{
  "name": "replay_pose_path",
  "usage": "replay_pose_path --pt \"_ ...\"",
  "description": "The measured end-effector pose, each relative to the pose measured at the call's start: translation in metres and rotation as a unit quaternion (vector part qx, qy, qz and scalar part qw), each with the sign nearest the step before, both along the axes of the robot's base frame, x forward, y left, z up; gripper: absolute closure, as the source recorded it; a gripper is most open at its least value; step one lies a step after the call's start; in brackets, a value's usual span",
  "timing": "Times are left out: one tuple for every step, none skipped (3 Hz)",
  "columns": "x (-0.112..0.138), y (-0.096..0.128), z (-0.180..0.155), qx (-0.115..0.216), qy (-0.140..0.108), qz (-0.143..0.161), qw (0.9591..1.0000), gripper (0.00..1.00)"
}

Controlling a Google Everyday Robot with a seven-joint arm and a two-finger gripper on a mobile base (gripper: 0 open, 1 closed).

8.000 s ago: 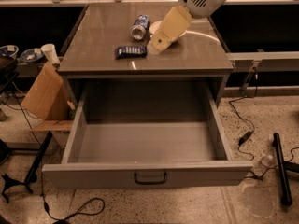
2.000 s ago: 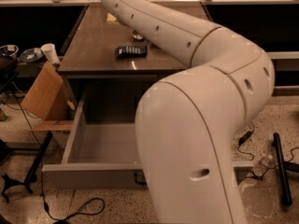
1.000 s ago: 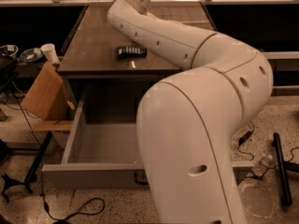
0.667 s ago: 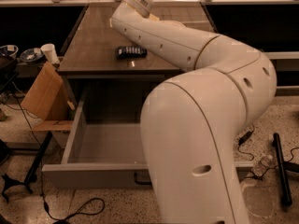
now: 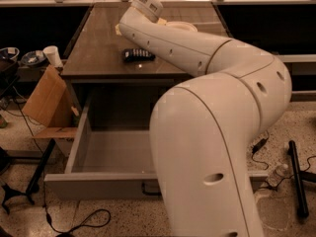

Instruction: Place pepsi can into top drawer

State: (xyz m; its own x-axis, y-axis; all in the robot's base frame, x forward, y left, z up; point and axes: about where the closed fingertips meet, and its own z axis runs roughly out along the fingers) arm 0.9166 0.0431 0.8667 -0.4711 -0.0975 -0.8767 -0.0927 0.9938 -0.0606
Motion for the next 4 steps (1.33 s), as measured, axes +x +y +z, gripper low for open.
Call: replay_pose_path --pt "0.0010 0.0047 -0.0072 -0.016 0.009 0.003 0.9998 0.00" --pt "0.0018 0.0069 -0.0132 -0.030 0.018 0.003 0.9994 0.06" --pt "0.0026 0.0066 -0.0167 -0.036 0.024 -0.001 0.9991 0.25" --pt "0.0035 0.0020 -0.0169 -0.039 0.026 -0.011 0.9988 0.48"
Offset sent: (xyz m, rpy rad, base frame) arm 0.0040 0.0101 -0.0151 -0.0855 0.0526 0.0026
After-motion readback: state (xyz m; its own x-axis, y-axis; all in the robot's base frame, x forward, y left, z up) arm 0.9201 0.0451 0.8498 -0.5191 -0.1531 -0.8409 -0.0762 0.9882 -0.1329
